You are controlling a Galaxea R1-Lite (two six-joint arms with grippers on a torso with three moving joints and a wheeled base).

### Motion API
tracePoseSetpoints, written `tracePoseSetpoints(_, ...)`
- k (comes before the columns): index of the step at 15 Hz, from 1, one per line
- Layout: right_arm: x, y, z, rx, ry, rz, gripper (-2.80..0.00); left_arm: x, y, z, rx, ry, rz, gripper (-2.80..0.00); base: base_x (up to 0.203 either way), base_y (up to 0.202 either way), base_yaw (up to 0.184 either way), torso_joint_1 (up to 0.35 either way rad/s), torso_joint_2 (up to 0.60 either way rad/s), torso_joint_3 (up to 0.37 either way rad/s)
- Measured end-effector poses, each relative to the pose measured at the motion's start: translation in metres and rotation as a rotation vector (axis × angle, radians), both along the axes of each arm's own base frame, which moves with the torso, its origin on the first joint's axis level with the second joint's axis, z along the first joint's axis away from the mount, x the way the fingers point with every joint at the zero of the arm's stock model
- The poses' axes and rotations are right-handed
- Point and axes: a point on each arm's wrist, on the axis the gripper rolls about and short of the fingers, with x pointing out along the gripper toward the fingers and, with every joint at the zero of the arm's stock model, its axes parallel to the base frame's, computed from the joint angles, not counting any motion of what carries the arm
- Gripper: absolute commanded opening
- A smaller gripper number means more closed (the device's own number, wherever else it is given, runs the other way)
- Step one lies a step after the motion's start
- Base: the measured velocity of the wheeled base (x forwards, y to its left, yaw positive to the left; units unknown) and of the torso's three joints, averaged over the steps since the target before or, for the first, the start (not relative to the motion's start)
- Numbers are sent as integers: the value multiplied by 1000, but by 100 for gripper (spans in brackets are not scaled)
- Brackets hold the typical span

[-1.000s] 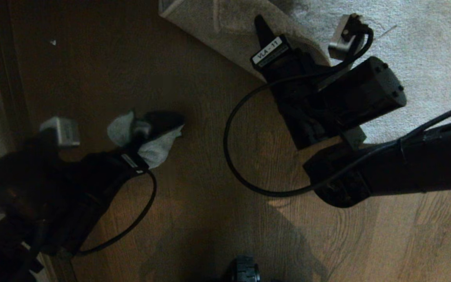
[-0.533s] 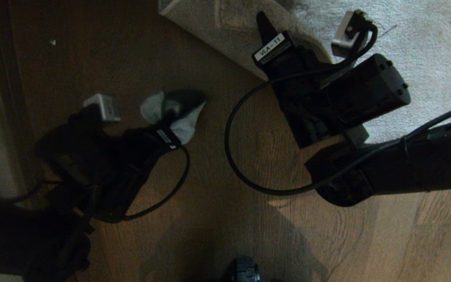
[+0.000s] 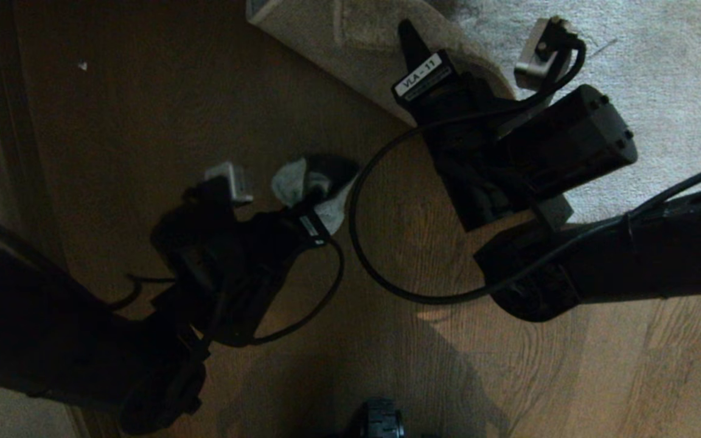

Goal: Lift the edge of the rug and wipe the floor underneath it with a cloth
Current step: Wipe the floor under the carpet with a rag

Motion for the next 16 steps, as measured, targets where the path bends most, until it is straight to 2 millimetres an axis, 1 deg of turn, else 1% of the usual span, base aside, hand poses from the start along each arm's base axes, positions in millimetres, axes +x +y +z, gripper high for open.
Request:
tracePoseSetpoints(3, 0, 0, 0, -2, 1, -1, -280, 13, -1, 2, -17, -16, 45, -280, 0, 0, 0, 0, 0, 0)
tracePoseSetpoints(6, 0, 0, -1, -4, 2, -3, -280, 31, 10, 12, -41, -52, 109, -280, 0, 0, 0, 0, 0, 0)
tracePoseSetpoints(10, 0, 0, -2, -6, 3, -4, -280, 49, 28, 30, -80, -112, 182, -280, 0, 0, 0, 0, 0, 0)
tracePoseSetpoints(13, 0, 1, -5, -16, 12, -2, -280, 52, 46, 41, -96, -142, 234, -280, 0, 0, 0, 0, 0, 0)
tracePoseSetpoints(16, 0, 1, -6, -18, 14, -1, -280, 53, 71, 54, -112, -173, 304, -280, 0, 0, 0, 0, 0, 0)
